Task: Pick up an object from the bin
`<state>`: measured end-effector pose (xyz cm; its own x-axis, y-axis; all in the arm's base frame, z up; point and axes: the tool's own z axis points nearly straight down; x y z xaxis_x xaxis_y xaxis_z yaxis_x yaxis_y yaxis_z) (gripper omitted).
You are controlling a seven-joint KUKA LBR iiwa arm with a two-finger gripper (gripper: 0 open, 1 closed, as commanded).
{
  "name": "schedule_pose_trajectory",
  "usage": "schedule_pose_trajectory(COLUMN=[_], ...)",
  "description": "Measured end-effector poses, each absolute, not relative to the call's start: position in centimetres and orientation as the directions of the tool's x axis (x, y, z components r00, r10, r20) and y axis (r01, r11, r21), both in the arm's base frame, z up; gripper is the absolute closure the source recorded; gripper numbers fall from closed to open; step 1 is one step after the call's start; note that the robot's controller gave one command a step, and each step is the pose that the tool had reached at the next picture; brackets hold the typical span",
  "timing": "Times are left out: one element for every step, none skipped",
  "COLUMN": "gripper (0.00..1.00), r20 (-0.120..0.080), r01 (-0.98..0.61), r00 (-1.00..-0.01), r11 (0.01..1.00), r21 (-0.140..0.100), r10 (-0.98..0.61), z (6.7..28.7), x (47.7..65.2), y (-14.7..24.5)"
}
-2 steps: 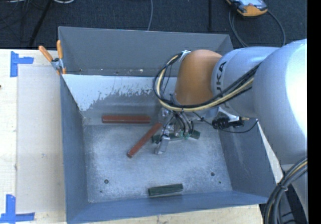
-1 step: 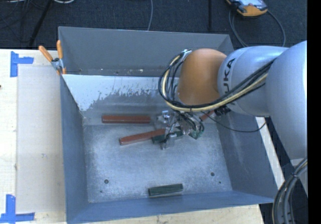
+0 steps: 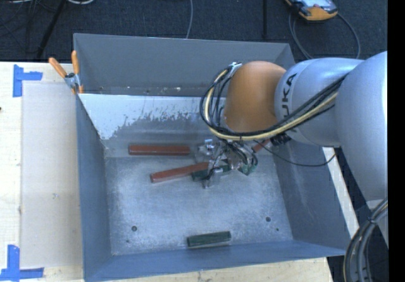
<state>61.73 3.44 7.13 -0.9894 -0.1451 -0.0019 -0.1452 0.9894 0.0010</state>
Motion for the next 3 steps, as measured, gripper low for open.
schedule_pose_trajectory(gripper=[1.0, 1.0, 1.0], r20=[-0.001, -0.001, -0.005], r01=[-0.156, -0.155, -0.526], r00=[-0.988, -0.988, -0.85], r11=[0.988, 0.988, 0.85], r21=[0.0, 0.0, -0.002], r10=[-0.156, -0.155, -0.526], z=[19.9, 19.9, 31.4], x=[60.5, 60.5, 59.6], y=[4.2, 4.2, 0.2])
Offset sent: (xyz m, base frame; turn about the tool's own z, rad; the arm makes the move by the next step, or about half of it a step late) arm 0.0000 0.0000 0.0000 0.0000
